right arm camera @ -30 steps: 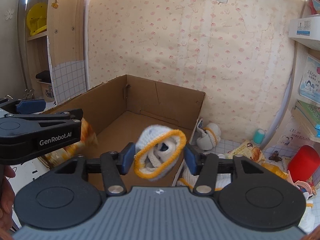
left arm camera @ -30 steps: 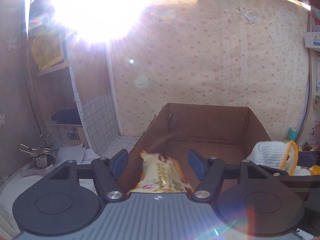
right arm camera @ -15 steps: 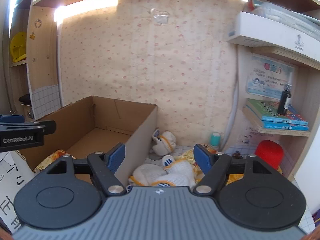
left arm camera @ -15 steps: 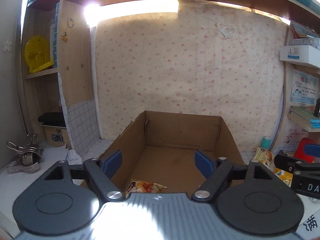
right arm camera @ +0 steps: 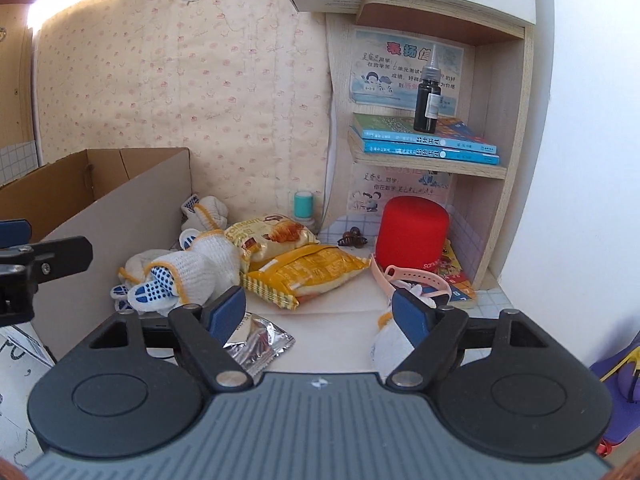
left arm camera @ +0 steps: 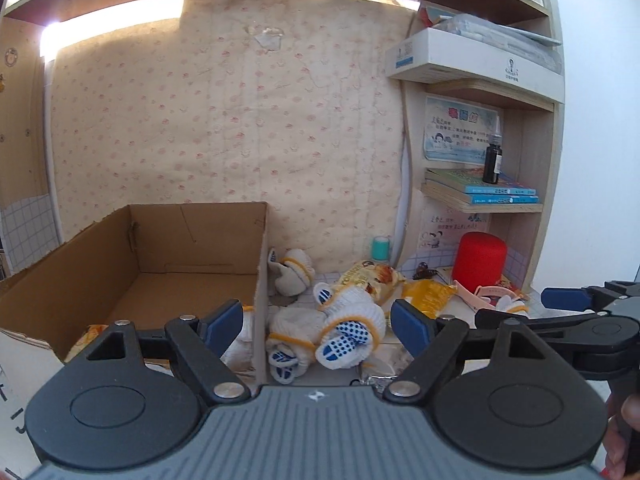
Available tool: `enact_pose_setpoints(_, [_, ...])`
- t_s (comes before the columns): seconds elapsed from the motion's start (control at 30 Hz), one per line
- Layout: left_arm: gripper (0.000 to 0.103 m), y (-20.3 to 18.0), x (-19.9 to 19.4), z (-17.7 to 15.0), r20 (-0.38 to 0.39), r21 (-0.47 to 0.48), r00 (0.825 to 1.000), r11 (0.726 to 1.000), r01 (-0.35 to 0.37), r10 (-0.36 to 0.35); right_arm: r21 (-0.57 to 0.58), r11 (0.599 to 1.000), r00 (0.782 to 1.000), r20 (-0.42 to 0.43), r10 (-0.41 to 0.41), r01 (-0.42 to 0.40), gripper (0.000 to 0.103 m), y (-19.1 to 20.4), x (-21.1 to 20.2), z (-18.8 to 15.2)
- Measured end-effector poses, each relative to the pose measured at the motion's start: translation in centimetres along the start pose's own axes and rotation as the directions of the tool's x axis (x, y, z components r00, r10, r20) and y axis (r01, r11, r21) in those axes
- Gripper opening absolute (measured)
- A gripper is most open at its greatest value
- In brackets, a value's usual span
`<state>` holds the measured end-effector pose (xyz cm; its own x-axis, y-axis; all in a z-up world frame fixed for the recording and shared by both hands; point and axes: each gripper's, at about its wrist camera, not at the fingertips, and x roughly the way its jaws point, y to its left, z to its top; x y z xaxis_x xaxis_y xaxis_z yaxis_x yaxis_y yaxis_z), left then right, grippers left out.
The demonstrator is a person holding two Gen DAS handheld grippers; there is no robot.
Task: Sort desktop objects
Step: 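Grasp a blue-dotted white glove with the left gripper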
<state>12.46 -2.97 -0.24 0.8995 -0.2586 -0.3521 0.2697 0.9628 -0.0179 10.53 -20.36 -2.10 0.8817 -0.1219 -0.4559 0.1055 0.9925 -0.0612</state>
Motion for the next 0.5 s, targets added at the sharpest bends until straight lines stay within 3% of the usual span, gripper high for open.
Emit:
enact_pose_setpoints(0.07, [0.091,-1.7,0.6,-0.5,0.027,0.05,0.999,0.998,-0.023,0.021,0.004,1.0,1.0,-0.004,0.009,-0.009,0.081,-0.5,0.0,-0.4])
enact_pose_setpoints(0.37, [0.091,-5.7,3.7,-0.1,0.043,0.147,0.999,0.989,-0.019,0.013,0.093,0.995,0.999,-0.01,-0.04,0.041,0.081,-4.5,0.3,-1.5])
enact_pose_setpoints(0.5, [0.091,-6.0,6.7,-0.9,-0.006,0.151,1.0,0.988,-0.029,0.031,0.132,0.99,0.999,-0.012,-0.047,0.048,0.081,-6.4,0.2,-2.1])
